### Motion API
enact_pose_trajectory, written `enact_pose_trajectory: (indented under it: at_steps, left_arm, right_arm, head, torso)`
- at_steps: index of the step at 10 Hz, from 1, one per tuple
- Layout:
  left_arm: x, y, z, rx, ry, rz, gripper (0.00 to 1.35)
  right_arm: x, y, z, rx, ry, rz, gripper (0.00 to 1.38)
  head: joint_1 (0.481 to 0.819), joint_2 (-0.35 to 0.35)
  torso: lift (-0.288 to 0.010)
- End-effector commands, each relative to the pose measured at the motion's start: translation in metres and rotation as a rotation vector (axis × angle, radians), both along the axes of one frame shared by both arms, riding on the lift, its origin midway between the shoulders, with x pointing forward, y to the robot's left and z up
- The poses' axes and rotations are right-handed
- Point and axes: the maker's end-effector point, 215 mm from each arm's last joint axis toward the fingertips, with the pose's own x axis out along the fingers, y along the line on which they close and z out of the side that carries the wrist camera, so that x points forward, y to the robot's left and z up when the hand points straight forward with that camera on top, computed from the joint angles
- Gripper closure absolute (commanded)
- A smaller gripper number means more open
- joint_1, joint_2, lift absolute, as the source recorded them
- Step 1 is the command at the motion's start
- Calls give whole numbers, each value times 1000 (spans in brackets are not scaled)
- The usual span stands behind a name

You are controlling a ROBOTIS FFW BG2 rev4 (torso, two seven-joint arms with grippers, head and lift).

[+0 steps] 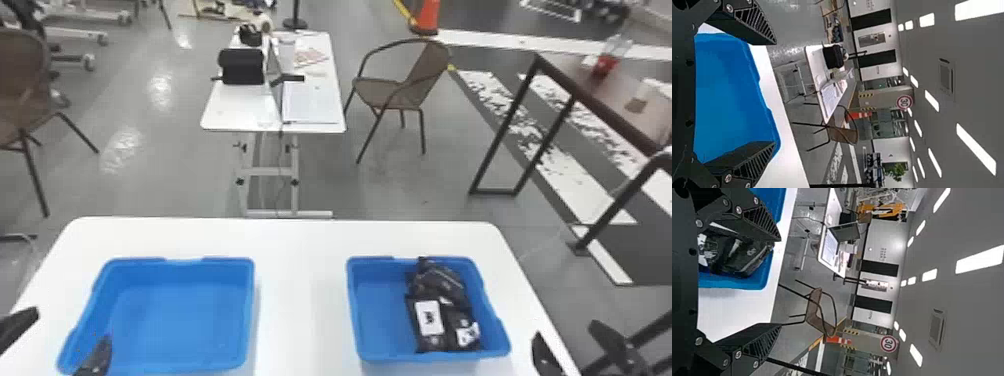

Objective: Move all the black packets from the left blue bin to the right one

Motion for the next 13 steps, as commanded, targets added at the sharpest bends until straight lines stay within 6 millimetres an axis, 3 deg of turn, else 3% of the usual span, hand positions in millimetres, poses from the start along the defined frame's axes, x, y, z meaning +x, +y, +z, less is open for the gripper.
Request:
enact_pose_trajectory:
  at_steps: [1, 7, 13]
  left_arm:
    - [-14, -16, -13, -20, 21, 2, 130]
    - [-7, -42, -20, -80, 37, 0, 130]
    - [-7, -45, -21, -99, 46, -1, 130]
  right_arm:
    - [-7, 0, -5, -2, 11, -5, 272]
    - [-5, 10, -15, 49, 25, 0, 272]
    - [2, 21, -20, 76, 29, 14, 272]
  head:
    - [695, -168]
    - [695, -225]
    - [695, -217]
  torso:
    - [0]
    - [0]
    - [0]
